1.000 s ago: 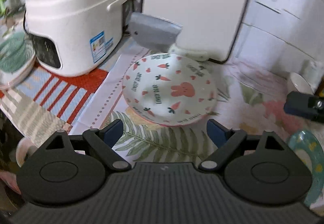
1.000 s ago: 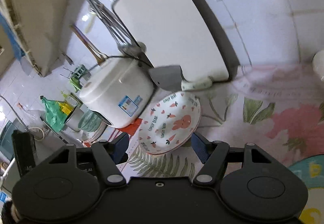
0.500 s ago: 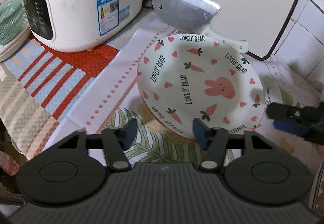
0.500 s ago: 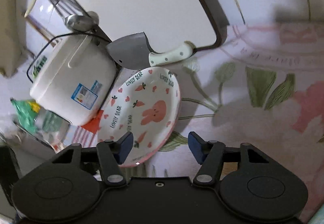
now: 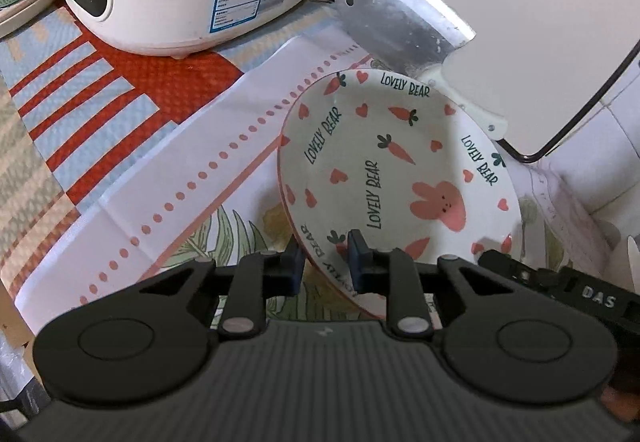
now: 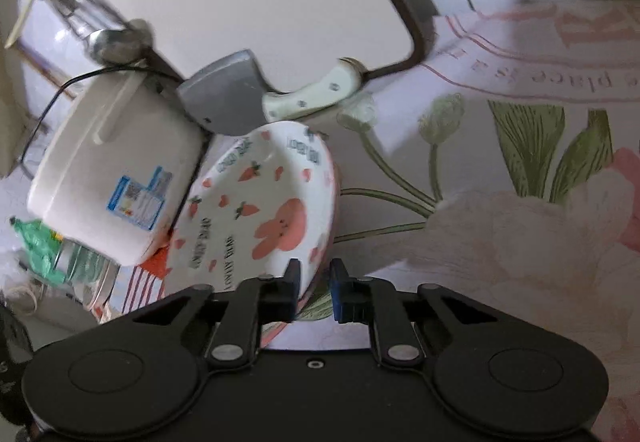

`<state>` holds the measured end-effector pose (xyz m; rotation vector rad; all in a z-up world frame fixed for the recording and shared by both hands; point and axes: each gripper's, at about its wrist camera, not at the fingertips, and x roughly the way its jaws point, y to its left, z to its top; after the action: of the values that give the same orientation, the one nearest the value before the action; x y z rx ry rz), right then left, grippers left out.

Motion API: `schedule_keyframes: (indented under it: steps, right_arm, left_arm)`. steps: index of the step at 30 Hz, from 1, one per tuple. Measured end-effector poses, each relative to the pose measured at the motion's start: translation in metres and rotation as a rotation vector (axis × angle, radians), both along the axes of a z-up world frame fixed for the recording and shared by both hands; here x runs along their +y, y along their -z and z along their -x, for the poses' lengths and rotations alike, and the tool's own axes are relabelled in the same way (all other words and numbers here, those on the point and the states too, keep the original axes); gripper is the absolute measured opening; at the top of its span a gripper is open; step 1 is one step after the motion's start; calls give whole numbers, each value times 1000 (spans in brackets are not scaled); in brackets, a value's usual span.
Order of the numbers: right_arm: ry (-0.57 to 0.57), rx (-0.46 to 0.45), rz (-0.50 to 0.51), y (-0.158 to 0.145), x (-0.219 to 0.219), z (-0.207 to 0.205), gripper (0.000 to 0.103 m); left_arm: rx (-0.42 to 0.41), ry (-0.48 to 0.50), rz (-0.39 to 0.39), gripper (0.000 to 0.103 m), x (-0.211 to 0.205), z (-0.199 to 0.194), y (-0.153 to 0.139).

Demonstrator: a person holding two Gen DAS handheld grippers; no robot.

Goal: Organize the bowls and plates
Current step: 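Lift the bunny plate off the cloth with the right gripper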

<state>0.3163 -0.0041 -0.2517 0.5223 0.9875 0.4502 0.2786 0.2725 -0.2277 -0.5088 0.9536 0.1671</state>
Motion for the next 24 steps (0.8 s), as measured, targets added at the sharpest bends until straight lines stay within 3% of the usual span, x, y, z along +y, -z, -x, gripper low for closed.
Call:
schedule_keyframes:
  steps: [3,11,24]
  right_arm:
    - [-5,-32,1,6,3,-3,12]
    - [-30,-9,41,0,9,-3,16]
    - [-81,-9,60,-29,-20,31,19]
  left_arm:
    - [-12,15,-12,21,-2,2,1]
    - [32,41,-7,21,-2,-1,-4]
    - [-20,183,-84,21,-32,43,-44]
